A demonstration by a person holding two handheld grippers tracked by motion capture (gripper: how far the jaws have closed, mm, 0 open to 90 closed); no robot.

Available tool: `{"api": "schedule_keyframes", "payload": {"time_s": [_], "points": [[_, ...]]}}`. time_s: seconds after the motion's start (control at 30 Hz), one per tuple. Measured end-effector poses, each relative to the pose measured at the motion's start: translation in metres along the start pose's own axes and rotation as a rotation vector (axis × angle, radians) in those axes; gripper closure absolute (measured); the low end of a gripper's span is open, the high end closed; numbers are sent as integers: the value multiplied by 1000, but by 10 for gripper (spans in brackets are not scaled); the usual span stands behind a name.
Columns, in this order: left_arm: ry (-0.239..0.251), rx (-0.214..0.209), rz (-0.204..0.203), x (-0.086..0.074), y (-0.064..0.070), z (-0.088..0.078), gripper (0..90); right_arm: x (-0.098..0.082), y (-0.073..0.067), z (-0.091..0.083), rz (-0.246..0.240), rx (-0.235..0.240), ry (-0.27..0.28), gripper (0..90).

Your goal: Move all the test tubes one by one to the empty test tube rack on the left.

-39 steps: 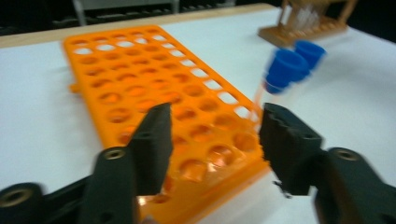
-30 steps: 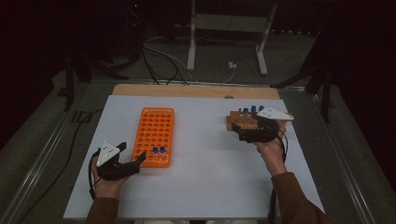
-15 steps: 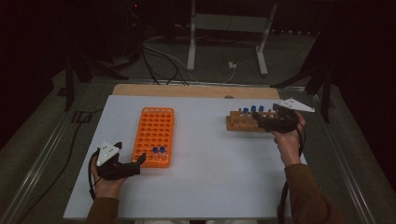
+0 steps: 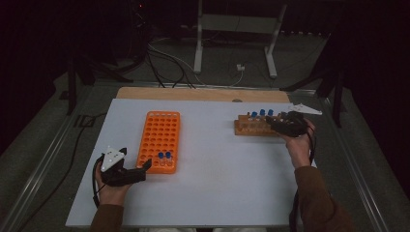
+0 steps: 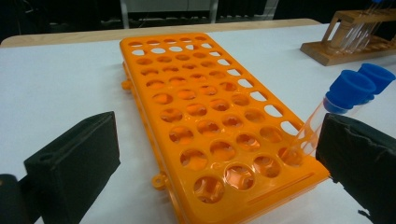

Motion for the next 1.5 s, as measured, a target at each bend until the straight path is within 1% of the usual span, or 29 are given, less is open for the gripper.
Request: {"api": "schedule_keyframes", "payload": {"time_s": [0.03,0.07,0.13,0.2,0.3,0.4,0.6,0.67,0.87,1.23,1.5], "points": [[0,1,0,0,0,0,6,-1,-1,2,-9,-6,-1,388],[-1,1,0,0,0,0,6,-1,-2,3,-15,-13,0,458],[1,-1,0,0,0,0,6,-2,-2,6,-22,-12,6,538],[0,-1,0,0,0,0,6,-2,-3,9,-21,-7,8,599],[-2,-1,-3,-1,0,0,6,-4,-5,13,-28,-14,11,679],[-1,-1,-1,-1,0,0,6,-5,-6,17,-20,-22,15,733],[-2,0,-4,-1,0,0,6,-8,-10,24,-18,-23,13,750],[-2,-1,-5,-1,0,0,6,-8,-11,25,-8,-21,20,750],[-2,-2,-4,-1,0,0,6,-8,-13,26,-5,-31,25,760],[-3,-2,-5,-1,0,0,6,-9,-14,23,-8,-41,36,769],[-3,-3,-8,-1,0,0,6,-2,-12,12,-5,-38,64,769]]}}
Point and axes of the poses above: each handheld gripper's, and its own axes: z roughly forward along the jaws, x roughly out of its top, y roughly to its right, the point moved 2 cm from there along z, roughly forward along the jaws, and after that the axes turned 4 degrees about z, right-handed, at the moved point
